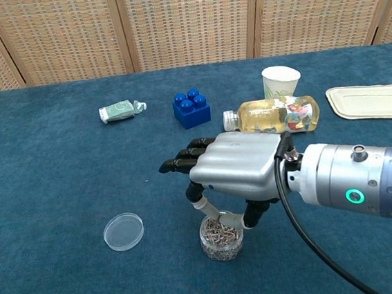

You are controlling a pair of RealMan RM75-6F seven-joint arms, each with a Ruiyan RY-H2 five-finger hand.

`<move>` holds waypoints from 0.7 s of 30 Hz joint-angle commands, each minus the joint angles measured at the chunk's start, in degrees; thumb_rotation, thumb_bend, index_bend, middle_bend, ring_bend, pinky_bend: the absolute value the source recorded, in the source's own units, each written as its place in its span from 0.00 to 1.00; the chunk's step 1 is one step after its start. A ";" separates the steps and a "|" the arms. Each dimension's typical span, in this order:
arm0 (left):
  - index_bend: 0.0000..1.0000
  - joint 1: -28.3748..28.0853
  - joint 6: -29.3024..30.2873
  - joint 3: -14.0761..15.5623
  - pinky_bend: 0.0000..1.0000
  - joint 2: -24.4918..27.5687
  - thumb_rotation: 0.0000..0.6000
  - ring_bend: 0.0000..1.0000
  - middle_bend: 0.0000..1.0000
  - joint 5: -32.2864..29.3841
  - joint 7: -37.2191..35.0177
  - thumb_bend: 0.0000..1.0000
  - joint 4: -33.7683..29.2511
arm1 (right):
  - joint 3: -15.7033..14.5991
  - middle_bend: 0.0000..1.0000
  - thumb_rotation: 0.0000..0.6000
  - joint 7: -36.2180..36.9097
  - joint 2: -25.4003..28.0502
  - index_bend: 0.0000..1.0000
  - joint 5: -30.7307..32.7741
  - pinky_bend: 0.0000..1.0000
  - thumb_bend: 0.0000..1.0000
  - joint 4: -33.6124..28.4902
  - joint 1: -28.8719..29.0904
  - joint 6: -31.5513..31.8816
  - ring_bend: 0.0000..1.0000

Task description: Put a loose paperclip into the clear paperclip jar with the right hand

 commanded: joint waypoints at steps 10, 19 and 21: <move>0.00 -0.03 -0.10 0.01 0.00 -0.08 1.00 0.00 0.00 -0.07 0.02 0.00 0.10 | 0.22 0.00 1.00 -1.17 0.61 0.49 0.85 0.00 0.14 -0.89 -0.44 0.66 0.00; 0.00 -0.03 -0.02 -0.03 0.00 -0.02 1.00 0.00 0.00 -0.02 -0.10 0.00 0.07 | 0.78 0.00 1.00 -0.71 1.87 0.49 -0.16 0.00 0.14 -3.06 -0.87 2.28 0.00; 0.00 0.01 0.05 0.00 0.00 0.01 1.00 0.00 0.00 0.11 -0.32 0.00 0.12 | 1.61 0.00 1.00 -0.80 3.69 0.49 -0.84 0.00 0.14 -4.78 -1.33 4.11 0.00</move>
